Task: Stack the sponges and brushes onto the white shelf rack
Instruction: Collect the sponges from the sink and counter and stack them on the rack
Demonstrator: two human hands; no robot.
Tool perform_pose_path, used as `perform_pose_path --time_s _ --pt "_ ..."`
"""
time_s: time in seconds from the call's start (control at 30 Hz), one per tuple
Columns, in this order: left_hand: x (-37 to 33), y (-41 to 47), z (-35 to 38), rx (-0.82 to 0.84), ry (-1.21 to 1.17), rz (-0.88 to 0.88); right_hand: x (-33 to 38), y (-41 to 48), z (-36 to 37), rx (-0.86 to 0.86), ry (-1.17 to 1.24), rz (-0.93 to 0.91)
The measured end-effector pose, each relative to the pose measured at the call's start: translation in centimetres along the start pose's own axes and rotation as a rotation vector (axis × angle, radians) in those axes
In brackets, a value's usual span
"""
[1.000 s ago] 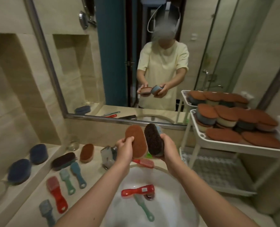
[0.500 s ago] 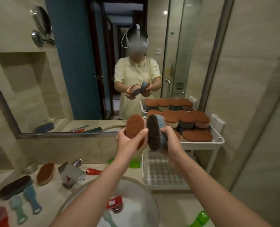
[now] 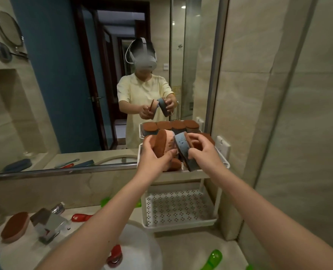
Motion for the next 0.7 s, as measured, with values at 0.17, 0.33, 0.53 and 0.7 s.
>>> perform_pose_path --time_s 0.17,0.33,0.53,0.7 --pt "0.6 1.5 0.0 -0.031 0.308 0.039 -1.3 1.3 -2.0 -0.039 -0.320 -0.091" --pt "1.1 2.0 0.2 -0.038 0.523 0.113 -2.6 2.4 -2.8 -0.088 -0.554 -0.093" --pt "1.9 2.5 1.2 0.023 0.682 0.162 -4.1 3.3 -1.9 -0.007 -0.756 -0.067" --pt "1.9 2.6 2.3 0.033 0.789 0.241 -4.8 3.6 -1.6 -0.047 -0.835 -0.061"
Point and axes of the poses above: each hand's wrist, its own y-axis towards the middle knuckle, its own z-axis out of the palm, x = y × z, the point moved 5 cm from there along y, towards the middle knuckle, and after that the axes turned 1 degree about -z, right-handed, at the moved point
